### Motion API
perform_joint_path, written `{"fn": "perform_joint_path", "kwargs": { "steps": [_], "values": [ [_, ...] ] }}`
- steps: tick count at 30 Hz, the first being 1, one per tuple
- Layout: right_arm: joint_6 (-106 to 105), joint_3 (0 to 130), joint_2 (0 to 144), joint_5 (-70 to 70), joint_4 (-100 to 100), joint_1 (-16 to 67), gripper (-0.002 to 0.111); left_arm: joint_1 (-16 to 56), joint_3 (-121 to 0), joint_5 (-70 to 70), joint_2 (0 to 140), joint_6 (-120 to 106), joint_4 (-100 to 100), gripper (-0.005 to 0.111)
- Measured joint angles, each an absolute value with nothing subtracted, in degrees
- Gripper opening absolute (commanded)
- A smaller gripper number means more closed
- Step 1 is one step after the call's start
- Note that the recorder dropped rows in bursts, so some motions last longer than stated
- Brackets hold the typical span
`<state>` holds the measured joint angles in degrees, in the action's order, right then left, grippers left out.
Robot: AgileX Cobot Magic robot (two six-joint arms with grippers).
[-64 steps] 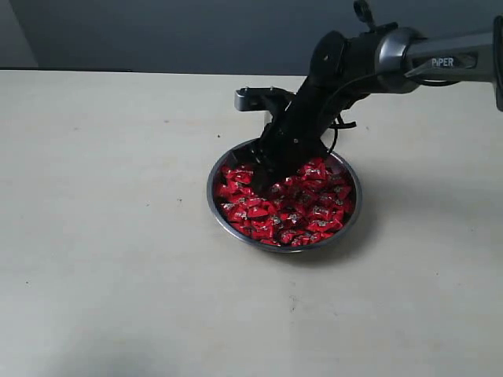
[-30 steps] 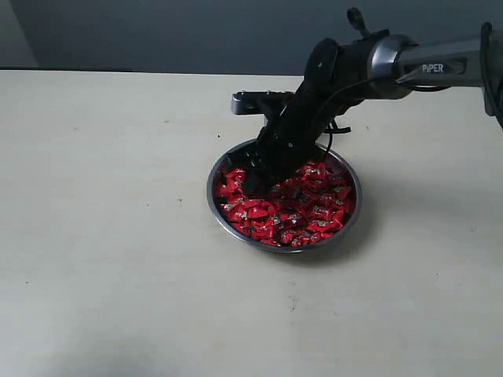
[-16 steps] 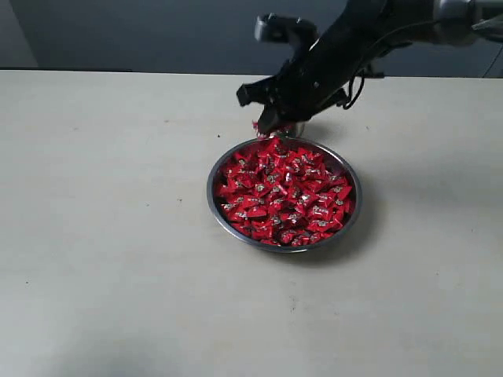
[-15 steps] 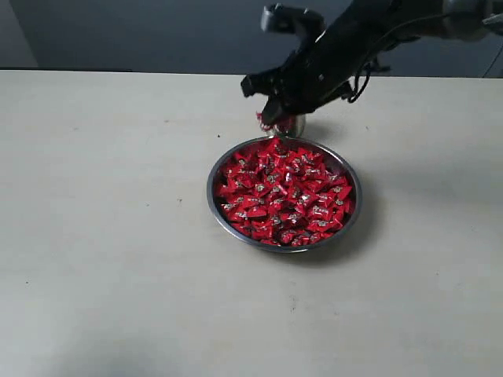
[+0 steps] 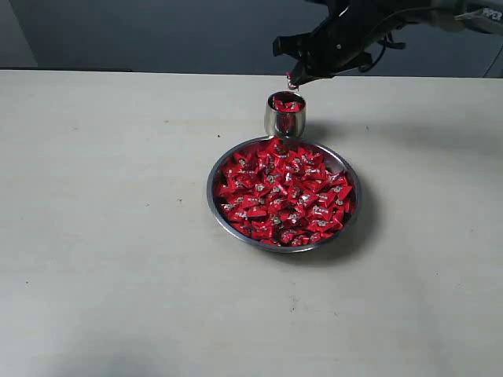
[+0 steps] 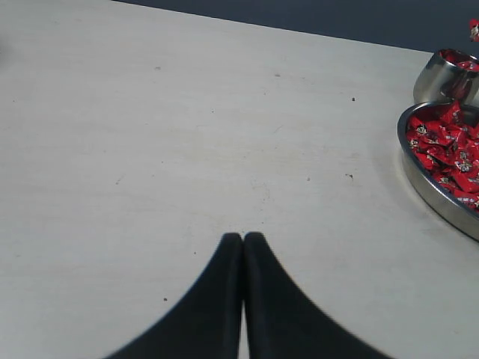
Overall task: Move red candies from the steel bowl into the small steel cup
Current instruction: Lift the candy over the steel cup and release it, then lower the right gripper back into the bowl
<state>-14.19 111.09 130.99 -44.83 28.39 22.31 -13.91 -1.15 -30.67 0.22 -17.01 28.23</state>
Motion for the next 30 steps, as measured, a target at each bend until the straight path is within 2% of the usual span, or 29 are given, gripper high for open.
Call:
{"fn": "perform_joint_path", "kwargs": {
  "steps": [3, 5, 10, 13, 19, 25, 30],
  "values": [
    [-13.51, 115.91, 134.9, -47.61, 27.95, 22.31, 0.002, -13.91, -1.15, -30.67, 0.22, -17.01, 28.23, 0.0],
    [-13.27, 118.15, 136.63, -49.2, 27.55, 22.31, 0.01, -13.91, -1.15, -30.67, 0.22, -17.01, 28.23, 0.0],
    [-12.83, 120.71, 137.69, -52.13, 27.0, 22.31, 0.042, -13.91, -1.15, -30.67, 0.22, -17.01, 28.23, 0.0],
    [-12.83, 123.01, 137.69, -54.48, 27.0, 22.31, 0.043, -13.91, -1.15, -30.67, 0.22, -17.01, 28.23, 0.0],
    [-12.83, 125.36, 134.67, -58.68, 27.0, 22.31, 0.032, -13.91, -1.15, -30.67, 0.22, -17.01, 28.23, 0.0],
    [-12.83, 125.83, 131.33, -65.81, 26.07, 23.58, 0.048, -13.91, -1.15, -30.67, 0.22, -17.01, 28.23, 0.0],
    [-13.55, 122.85, 131.33, -69.3, 25.37, 27.37, 0.049, -13.91, -1.15, -30.67, 0.22, -17.01, 28.23, 0.0]
  ]
}}
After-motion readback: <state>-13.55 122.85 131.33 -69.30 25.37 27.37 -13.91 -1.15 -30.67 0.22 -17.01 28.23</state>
